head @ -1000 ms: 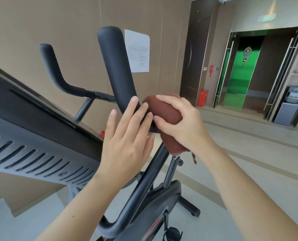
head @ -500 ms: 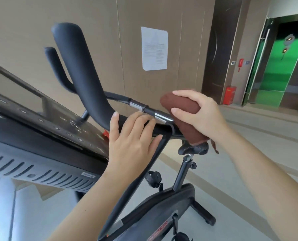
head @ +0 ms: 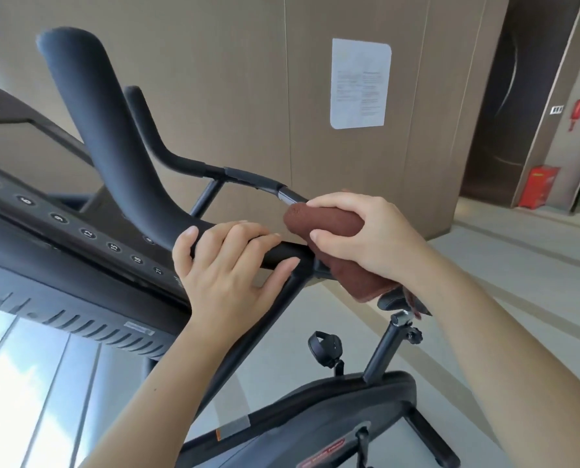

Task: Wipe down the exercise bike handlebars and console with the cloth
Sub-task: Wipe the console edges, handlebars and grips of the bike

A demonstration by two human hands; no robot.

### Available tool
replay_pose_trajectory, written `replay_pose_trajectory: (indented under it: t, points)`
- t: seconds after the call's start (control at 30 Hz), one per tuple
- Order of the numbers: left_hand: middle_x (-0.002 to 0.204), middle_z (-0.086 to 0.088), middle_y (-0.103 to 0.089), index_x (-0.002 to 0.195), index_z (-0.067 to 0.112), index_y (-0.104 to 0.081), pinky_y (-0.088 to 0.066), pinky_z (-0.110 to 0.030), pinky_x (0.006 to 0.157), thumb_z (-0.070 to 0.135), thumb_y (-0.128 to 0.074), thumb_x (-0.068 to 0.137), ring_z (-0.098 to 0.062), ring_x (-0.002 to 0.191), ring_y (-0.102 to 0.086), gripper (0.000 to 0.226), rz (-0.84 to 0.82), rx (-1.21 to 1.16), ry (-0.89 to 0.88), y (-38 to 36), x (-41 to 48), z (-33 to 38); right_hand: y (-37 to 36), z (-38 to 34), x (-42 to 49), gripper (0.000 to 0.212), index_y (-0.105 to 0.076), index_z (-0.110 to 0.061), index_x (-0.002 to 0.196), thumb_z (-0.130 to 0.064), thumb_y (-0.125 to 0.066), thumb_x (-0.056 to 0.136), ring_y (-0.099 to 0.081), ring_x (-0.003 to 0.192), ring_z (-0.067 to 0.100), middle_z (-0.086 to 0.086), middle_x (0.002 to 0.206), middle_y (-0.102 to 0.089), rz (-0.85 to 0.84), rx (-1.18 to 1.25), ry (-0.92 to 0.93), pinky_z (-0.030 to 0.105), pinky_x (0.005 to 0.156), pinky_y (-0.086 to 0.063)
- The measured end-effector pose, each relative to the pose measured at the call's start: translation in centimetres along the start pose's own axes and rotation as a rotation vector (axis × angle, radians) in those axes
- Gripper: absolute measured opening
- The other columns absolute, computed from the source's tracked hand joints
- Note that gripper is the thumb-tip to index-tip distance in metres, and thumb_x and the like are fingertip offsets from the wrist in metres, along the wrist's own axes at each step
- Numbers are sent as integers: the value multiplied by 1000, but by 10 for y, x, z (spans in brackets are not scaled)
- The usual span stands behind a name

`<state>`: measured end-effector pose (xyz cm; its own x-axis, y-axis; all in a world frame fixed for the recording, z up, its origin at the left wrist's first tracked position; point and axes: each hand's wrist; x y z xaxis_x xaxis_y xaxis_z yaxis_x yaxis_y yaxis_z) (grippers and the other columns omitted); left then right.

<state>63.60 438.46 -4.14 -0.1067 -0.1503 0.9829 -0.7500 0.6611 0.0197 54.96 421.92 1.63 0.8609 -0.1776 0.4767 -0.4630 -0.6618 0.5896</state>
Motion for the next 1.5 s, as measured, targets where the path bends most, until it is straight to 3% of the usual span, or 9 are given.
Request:
replay_pose_trajectory:
  t: [0.13, 0.33, 0.47, 0.63, 0.83, 0.97, 1.13, 1.3, 1.5]
  points:
    - [79, 4, -70, 72, 18, -71, -21, -36, 97, 42, -60, 83, -15, 84, -52, 29, 20, 9, 9, -2, 1, 0, 0, 4, -2, 33, -62, -41, 105, -34, -67, 73, -58, 97, 10, -6, 108, -62, 13, 45, 14, 23, 82, -46]
    - [75, 5, -69, 66, 17, -70, -25, -39, 91, 37, -59, 81, -16, 78, -54, 27, 72, 23, 20, -6, 2, 3, 8, 7, 3, 29, -62, -44, 101, -33, -67, 75, -56, 82, -6, -22, 90, -62, -62, 61, 37, 2, 62, -41]
    - [71, 3, -69, 62, 17, -69, -25, -39, 93, 32, -57, 83, -18, 76, -55, 29, 139, 34, 60, -11, 0, 6, 15, 20, 5, 27, -62, -46, 98, -33, -68, 74, -55, 77, -12, -26, 84, -61, -109, 95, 50, -1, 57, -40]
    - [77, 0, -68, 72, 18, -63, -28, -47, 91, 30, -56, 85, -19, 83, -54, 20, 94, 40, 98, -8, -1, 15, 29, 38, 7, 30, -61, -46, 102, -36, -67, 75, -57, 82, -5, -21, 94, -62, -192, 87, 49, 9, 63, -42]
    - [94, -5, -67, 83, 11, -67, -17, -37, 106, 40, -55, 86, -23, 102, -53, 32, -135, 138, 187, 9, 0, 34, 44, 62, 13, 30, -61, -47, 101, -37, -67, 73, -58, 84, -1, -19, 95, -63, -271, 80, 80, 13, 67, -44]
    - [100, -7, -66, 88, 8, -70, -22, -41, 105, 42, -56, 86, -23, 108, -51, 37, -235, 179, 193, 13, 2, 50, 58, 90, 11, 28, -60, -50, 95, -33, -68, 73, -57, 87, -2, -23, 94, -63, -277, 76, 89, 14, 70, -44]
    - [104, -4, -66, 98, 7, -68, -24, -39, 106, 43, -53, 88, -19, 108, -52, 40, -398, 121, 160, 15, 3, 76, 74, 121, 15, 34, -62, -49, 100, -32, -69, 71, -60, 94, 6, -17, 103, -66, -308, 53, 92, 28, 82, -48]
    - [108, -8, -64, 103, 3, -64, -38, -45, 96, 39, -56, 86, -23, 105, -54, 40, -460, 164, 217, 14, 6, 94, 64, 102, 36, 32, -63, -43, 103, -29, -70, 75, -58, 98, 1, -24, 104, -63, -198, 271, 214, 23, 87, -45]
    - [110, -13, -63, 100, 1, -66, -37, -38, 93, 38, -55, 87, -28, 105, -53, 41, -492, 325, 252, 10, 9, 120, 47, 94, 54, 30, -61, -44, 104, -40, -64, 75, -53, 104, 17, -11, 99, -61, -442, 116, 335, 39, 97, -42]
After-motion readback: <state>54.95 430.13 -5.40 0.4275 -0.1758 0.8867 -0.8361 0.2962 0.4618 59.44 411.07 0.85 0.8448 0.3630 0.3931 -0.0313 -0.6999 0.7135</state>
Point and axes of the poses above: each hand's wrist, its own x-axis towards the middle knuckle, its own y-axis out of the back of the hand, z = x × y
